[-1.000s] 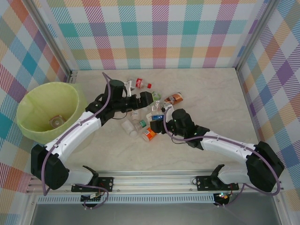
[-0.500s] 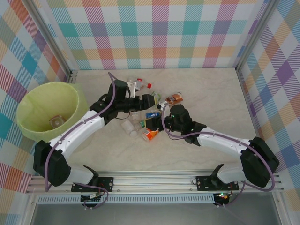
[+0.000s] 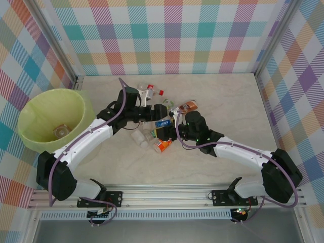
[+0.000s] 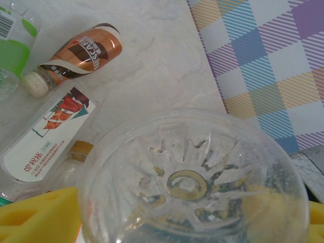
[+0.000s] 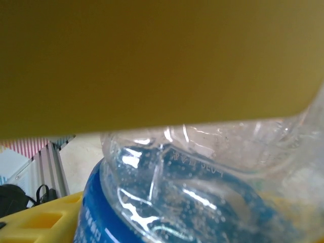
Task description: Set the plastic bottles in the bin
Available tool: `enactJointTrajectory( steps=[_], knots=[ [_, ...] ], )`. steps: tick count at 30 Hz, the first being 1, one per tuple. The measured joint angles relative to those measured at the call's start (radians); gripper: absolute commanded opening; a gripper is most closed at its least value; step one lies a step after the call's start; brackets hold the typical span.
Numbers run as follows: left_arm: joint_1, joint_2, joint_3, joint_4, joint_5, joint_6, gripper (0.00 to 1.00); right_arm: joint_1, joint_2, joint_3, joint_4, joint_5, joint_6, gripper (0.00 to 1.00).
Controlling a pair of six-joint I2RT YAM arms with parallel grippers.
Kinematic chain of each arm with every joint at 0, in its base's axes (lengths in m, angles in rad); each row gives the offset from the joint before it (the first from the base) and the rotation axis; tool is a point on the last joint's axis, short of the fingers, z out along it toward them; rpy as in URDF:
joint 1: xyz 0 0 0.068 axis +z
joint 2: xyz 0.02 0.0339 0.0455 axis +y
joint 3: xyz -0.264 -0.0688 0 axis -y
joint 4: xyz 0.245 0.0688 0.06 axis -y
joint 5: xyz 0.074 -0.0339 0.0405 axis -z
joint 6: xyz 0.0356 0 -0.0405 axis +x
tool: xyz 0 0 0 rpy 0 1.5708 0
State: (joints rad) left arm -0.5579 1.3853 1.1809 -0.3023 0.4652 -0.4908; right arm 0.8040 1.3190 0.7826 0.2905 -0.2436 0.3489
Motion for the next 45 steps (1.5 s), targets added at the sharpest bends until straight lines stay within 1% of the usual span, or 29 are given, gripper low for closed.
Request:
enactJointTrajectory(
  steps=[3,4,8,11,12,16,18,20,21,23,30,34,37,39,41,45],
  knots=[
    [0.000,0.000,0.006,0.002,0.014,0.010,0.64,-0.004,0.000,0.022,-0.039,-0.024,-0.013,0.53],
    [0.000,-0.001,0.009,0.005,0.016,0.014,0.61,-0.006,0.000,0.032,-0.059,-0.030,-0.019,0.56],
    [0.000,-0.019,0.011,0.005,0.004,0.038,0.56,-0.009,0.000,0.071,-0.122,-0.038,-0.037,0.72],
    [-0.005,-0.047,0.011,-0.005,-0.031,0.047,0.54,-0.005,-0.003,0.090,-0.142,-0.033,-0.070,0.84],
    [-0.007,-0.054,0.011,-0.006,-0.047,0.050,0.54,-0.002,-0.007,0.093,-0.144,-0.032,-0.081,0.88],
    [-0.010,-0.095,0.011,-0.031,-0.167,0.066,0.54,0.015,-0.056,0.093,-0.153,0.020,-0.115,0.97],
    [-0.009,-0.127,0.011,-0.059,-0.274,0.085,0.54,0.016,-0.101,0.082,-0.133,0.056,-0.126,1.00],
    [-0.006,-0.171,0.011,-0.091,-0.398,0.119,0.53,0.016,-0.145,0.067,-0.112,0.095,-0.133,1.00],
    [-0.003,-0.189,0.012,-0.103,-0.438,0.131,0.53,0.016,-0.163,0.061,-0.104,0.119,-0.135,1.00],
    [0.004,-0.236,0.029,-0.139,-0.557,0.172,0.53,0.016,-0.185,0.054,-0.097,0.167,-0.141,1.00],
    [0.038,-0.369,0.133,-0.153,-0.870,0.319,0.51,0.016,-0.190,0.034,-0.100,0.369,-0.138,1.00],
    [0.074,-0.360,0.287,-0.187,-1.046,0.417,0.51,0.016,-0.189,0.031,-0.107,0.482,-0.122,1.00],
    [0.106,-0.351,0.338,-0.185,-1.181,0.496,0.51,0.016,-0.189,0.027,-0.111,0.544,-0.108,1.00],
    [0.137,-0.354,0.333,-0.185,-1.263,0.547,0.51,0.016,-0.196,0.009,-0.104,0.574,-0.097,1.00],
    [0.189,-0.362,0.310,-0.183,-1.319,0.577,0.51,0.016,-0.213,-0.024,-0.098,0.591,-0.092,1.00],
    [0.338,-0.400,0.239,-0.207,-1.368,0.578,0.51,0.016,-0.254,-0.075,-0.096,0.618,-0.080,1.00]
  ],
)
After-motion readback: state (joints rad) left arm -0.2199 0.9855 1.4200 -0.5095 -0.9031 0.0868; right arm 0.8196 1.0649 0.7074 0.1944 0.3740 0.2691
